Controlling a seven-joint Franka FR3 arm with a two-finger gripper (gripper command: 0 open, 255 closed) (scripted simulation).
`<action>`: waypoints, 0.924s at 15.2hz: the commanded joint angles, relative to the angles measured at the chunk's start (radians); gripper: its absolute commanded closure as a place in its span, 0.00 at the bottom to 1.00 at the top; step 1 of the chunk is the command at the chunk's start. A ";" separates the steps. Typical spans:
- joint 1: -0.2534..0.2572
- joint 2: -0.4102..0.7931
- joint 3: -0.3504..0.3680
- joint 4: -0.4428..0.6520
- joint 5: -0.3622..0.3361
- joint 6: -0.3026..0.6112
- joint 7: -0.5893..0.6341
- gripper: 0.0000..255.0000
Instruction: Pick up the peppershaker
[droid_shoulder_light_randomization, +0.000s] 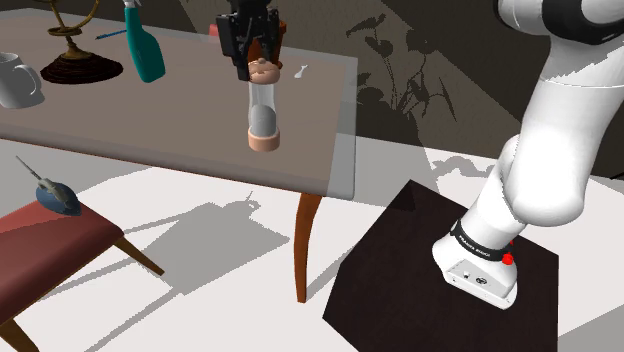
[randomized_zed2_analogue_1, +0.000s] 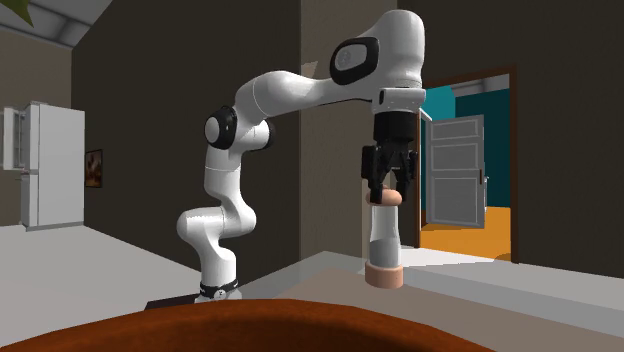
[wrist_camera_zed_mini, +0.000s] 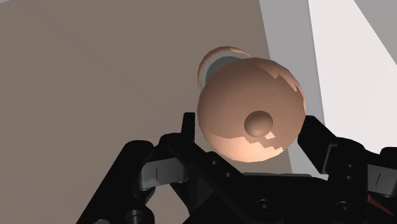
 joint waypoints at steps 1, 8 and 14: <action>0.003 0.010 0.001 0.034 -0.003 -0.025 0.001 1.00; 0.023 0.066 0.004 0.211 -0.022 -0.148 0.011 1.00; 0.058 0.152 0.006 0.428 -0.051 -0.282 0.020 1.00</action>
